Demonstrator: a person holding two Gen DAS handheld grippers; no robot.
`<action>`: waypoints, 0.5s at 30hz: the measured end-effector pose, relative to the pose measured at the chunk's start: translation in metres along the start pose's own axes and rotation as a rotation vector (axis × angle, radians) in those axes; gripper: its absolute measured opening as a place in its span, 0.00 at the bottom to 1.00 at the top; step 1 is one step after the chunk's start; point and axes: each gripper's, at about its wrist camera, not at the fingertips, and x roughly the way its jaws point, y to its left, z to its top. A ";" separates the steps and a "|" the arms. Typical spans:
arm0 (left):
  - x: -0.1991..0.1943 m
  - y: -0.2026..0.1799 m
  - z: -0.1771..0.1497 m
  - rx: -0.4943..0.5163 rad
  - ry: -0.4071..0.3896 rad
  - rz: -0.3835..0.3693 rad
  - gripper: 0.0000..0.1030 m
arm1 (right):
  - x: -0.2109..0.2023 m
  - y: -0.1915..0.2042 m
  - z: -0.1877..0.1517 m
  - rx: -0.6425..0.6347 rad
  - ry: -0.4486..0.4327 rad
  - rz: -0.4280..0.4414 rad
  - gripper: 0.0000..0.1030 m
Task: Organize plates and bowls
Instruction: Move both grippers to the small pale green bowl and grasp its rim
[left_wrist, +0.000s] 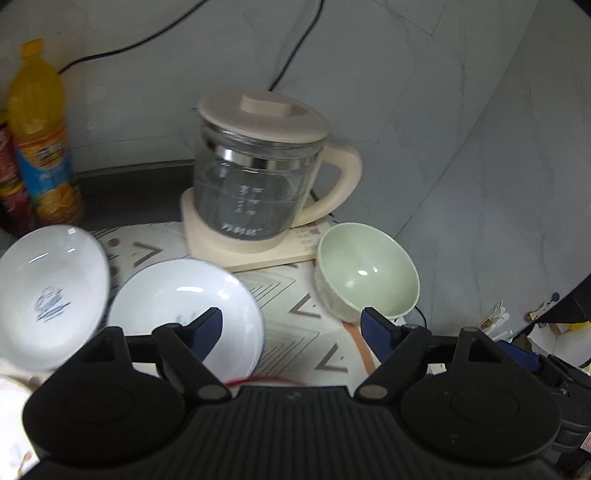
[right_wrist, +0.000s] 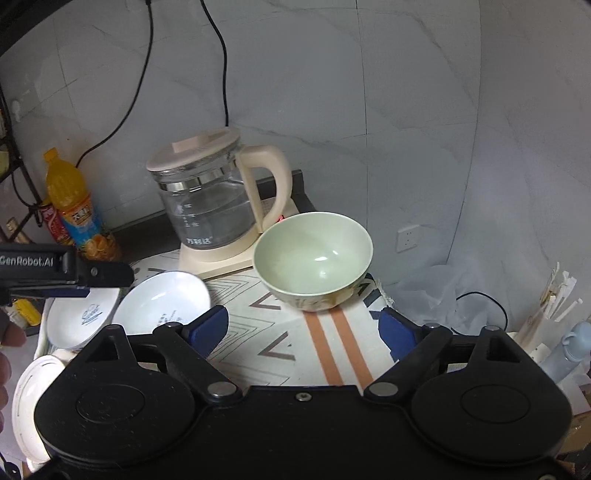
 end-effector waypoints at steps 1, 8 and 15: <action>0.007 -0.002 0.002 0.006 0.004 0.001 0.78 | 0.005 -0.002 0.001 0.003 -0.005 -0.005 0.83; 0.051 -0.010 0.018 0.003 0.015 -0.005 0.78 | 0.038 -0.015 0.012 0.040 -0.023 -0.013 0.81; 0.097 -0.020 0.028 0.032 0.063 0.000 0.77 | 0.083 -0.030 0.019 0.089 0.026 -0.027 0.75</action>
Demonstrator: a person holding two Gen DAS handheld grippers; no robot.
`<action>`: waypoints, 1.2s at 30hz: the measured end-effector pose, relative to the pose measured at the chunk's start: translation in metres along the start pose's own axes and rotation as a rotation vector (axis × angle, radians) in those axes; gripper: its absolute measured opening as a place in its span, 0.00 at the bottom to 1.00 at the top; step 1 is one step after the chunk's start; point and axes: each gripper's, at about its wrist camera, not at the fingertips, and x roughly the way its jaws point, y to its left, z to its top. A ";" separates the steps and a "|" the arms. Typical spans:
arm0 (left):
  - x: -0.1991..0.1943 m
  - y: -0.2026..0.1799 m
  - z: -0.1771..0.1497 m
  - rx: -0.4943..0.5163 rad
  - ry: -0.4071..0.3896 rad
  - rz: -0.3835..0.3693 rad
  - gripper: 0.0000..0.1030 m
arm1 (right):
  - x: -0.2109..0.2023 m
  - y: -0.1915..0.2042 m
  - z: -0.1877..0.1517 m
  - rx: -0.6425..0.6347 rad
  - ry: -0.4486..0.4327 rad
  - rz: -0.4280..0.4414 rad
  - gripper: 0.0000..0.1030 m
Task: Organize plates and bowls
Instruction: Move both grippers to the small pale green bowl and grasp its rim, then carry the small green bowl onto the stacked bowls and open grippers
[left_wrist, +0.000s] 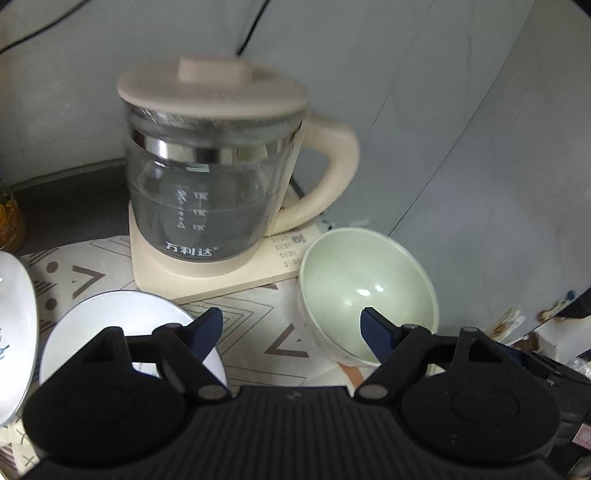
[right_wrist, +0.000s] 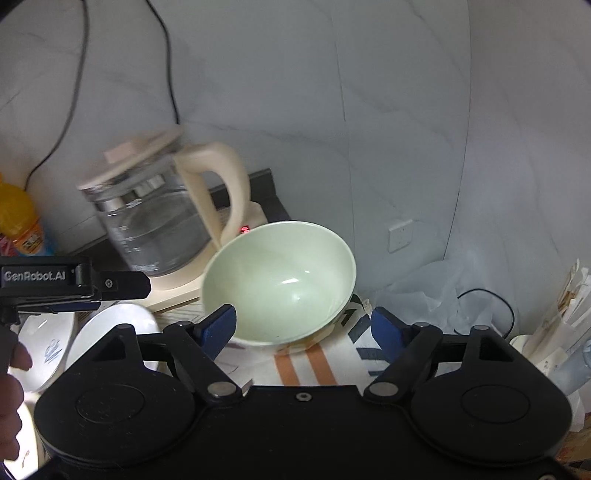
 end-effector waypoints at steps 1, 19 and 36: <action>0.007 0.000 0.002 -0.007 0.009 0.002 0.77 | 0.007 -0.002 0.000 0.012 0.013 0.001 0.75; 0.072 -0.004 0.005 -0.039 0.158 -0.046 0.14 | 0.075 -0.018 0.000 0.186 0.210 -0.002 0.26; -0.013 0.005 -0.007 -0.052 0.032 -0.088 0.15 | 0.021 0.010 -0.001 0.185 0.064 0.004 0.20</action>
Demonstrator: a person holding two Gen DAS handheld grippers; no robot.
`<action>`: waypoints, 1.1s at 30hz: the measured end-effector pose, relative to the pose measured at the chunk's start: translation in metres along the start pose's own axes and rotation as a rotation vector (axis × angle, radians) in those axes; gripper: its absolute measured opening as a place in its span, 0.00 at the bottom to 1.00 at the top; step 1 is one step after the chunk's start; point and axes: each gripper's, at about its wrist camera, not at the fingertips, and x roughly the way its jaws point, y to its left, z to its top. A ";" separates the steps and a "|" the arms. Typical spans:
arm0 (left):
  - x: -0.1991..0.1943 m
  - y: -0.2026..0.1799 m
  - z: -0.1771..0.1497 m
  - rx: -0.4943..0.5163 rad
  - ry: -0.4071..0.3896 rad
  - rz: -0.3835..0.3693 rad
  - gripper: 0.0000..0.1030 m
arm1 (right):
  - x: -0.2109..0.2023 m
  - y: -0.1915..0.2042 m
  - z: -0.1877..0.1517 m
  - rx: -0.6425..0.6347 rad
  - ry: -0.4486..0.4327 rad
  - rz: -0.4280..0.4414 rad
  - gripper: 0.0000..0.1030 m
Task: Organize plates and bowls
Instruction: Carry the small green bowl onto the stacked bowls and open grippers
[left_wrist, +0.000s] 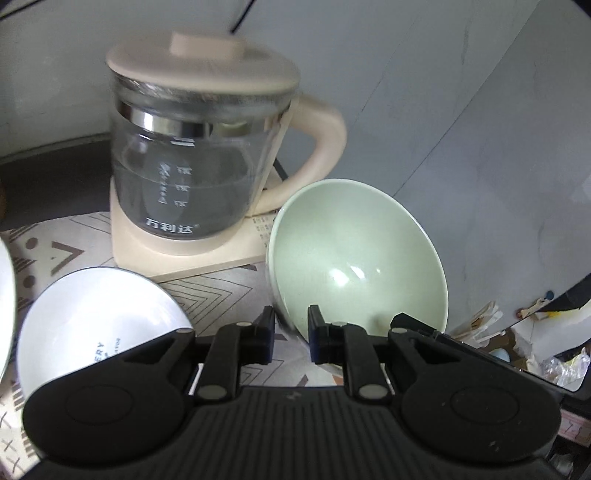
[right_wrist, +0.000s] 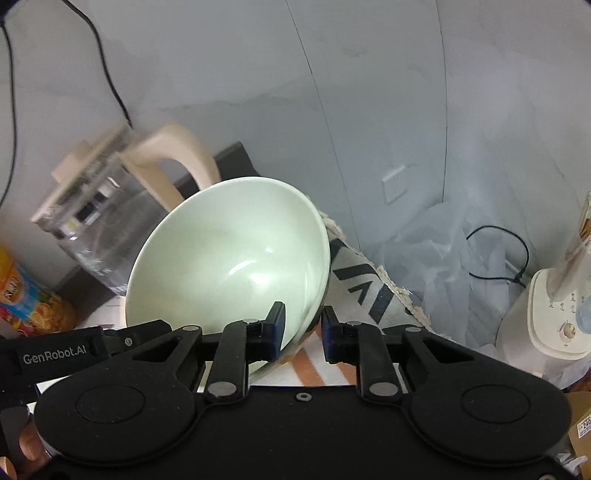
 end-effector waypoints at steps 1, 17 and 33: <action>-0.007 0.000 -0.002 -0.002 -0.007 -0.003 0.15 | -0.006 0.004 0.000 -0.009 -0.017 0.001 0.20; -0.121 0.007 -0.040 -0.034 -0.139 -0.012 0.16 | -0.108 0.040 -0.022 -0.042 -0.143 0.099 0.20; -0.173 0.034 -0.097 -0.106 -0.150 0.012 0.16 | -0.142 0.064 -0.070 -0.098 -0.108 0.144 0.20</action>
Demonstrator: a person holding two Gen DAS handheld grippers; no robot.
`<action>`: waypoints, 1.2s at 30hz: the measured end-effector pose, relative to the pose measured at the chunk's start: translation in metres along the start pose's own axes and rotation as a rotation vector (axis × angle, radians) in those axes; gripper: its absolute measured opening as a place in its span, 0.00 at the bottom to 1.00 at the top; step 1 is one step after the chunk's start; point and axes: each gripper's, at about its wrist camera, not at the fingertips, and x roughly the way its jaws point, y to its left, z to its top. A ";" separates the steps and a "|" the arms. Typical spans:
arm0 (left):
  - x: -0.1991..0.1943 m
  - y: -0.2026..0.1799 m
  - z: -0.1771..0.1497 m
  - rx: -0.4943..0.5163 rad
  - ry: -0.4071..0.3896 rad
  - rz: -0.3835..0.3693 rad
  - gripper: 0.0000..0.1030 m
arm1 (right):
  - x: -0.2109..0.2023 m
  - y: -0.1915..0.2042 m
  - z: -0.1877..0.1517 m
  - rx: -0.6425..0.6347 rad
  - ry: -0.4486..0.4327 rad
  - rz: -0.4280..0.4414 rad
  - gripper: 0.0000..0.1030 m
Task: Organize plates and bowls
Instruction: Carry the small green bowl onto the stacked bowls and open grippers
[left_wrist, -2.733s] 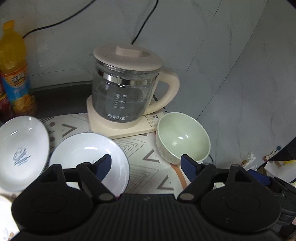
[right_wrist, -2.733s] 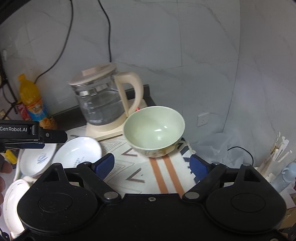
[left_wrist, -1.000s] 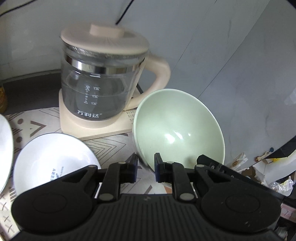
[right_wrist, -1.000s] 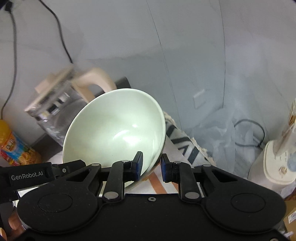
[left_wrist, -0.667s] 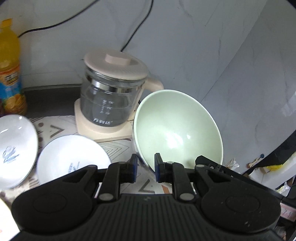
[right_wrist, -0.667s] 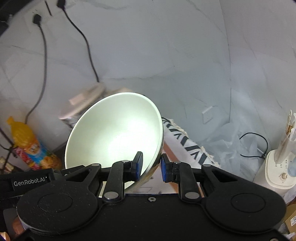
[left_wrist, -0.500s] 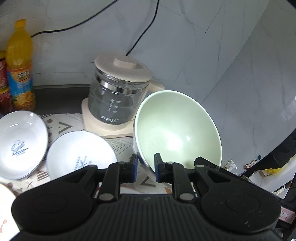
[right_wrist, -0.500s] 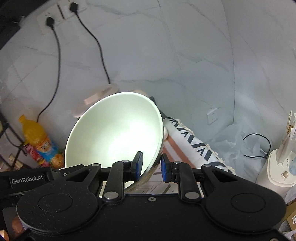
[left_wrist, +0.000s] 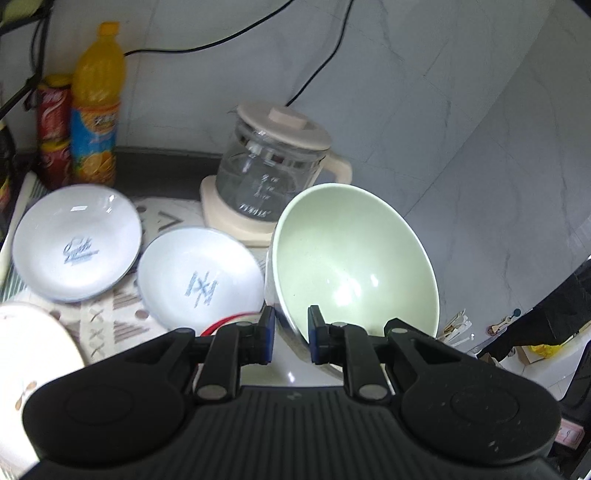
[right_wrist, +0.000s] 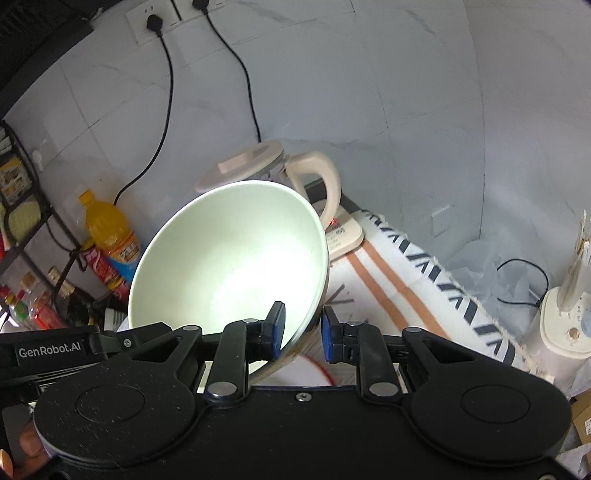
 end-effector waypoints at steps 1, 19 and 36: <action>-0.002 0.003 -0.003 -0.010 0.007 0.004 0.16 | 0.000 0.002 -0.004 -0.002 0.006 -0.001 0.20; -0.003 0.040 -0.059 -0.082 0.176 0.085 0.16 | -0.001 0.020 -0.058 -0.061 0.146 -0.025 0.20; 0.018 0.050 -0.055 -0.073 0.253 0.061 0.17 | 0.019 0.024 -0.072 -0.086 0.275 -0.087 0.19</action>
